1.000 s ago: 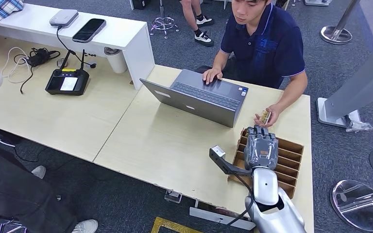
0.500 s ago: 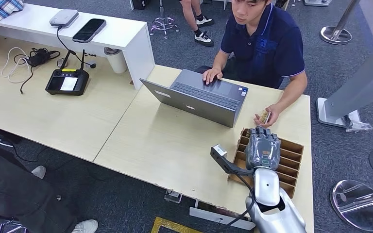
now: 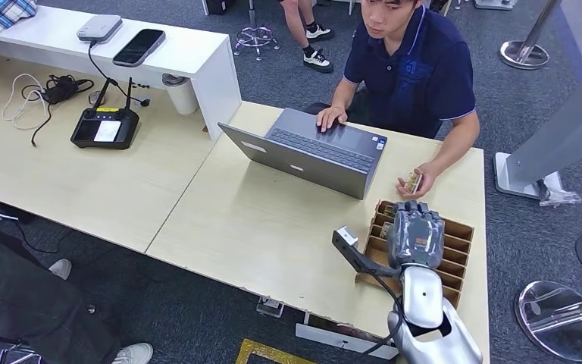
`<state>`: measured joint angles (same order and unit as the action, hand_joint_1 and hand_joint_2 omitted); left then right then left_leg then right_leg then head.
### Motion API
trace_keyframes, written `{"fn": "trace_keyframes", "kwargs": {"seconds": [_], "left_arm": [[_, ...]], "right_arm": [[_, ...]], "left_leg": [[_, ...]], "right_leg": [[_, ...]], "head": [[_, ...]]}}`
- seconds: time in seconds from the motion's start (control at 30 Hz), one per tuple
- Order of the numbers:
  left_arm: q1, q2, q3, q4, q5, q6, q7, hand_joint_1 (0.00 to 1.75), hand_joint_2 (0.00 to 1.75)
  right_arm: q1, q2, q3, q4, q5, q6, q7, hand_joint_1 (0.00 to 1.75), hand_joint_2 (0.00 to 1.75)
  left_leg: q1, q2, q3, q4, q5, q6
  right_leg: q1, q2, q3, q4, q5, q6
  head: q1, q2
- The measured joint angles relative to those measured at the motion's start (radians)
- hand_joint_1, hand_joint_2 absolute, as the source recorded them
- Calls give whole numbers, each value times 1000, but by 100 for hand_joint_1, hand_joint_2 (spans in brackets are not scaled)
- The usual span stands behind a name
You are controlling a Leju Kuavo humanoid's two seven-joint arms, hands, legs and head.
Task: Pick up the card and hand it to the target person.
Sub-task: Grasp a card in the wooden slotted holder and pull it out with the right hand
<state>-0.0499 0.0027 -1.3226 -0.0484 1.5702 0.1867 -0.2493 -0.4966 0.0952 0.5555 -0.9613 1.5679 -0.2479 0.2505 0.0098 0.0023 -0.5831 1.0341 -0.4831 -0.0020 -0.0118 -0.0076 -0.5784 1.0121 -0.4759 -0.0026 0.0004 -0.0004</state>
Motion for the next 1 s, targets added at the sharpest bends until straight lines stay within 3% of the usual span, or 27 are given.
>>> {"fn": "trace_keyframes", "kwargs": {"seconds": [0.47,1.0], "left_arm": [[0,0,0,0,-6,-10,-3,0,0],[0,1,0,0,-4,-10,0,0,0]], "right_arm": [[34,-27,-6,-92,0,-1,-2,79,175],[64,-34,-7,-68,0,6,3,85,175]], "left_leg": [[0,0,0,0,0,0],[0,0,0,0,0,0]], "right_leg": [[0,0,0,0,0,0],[0,0,0,0,0,0]], "head": [[0,0],[0,0]]}}
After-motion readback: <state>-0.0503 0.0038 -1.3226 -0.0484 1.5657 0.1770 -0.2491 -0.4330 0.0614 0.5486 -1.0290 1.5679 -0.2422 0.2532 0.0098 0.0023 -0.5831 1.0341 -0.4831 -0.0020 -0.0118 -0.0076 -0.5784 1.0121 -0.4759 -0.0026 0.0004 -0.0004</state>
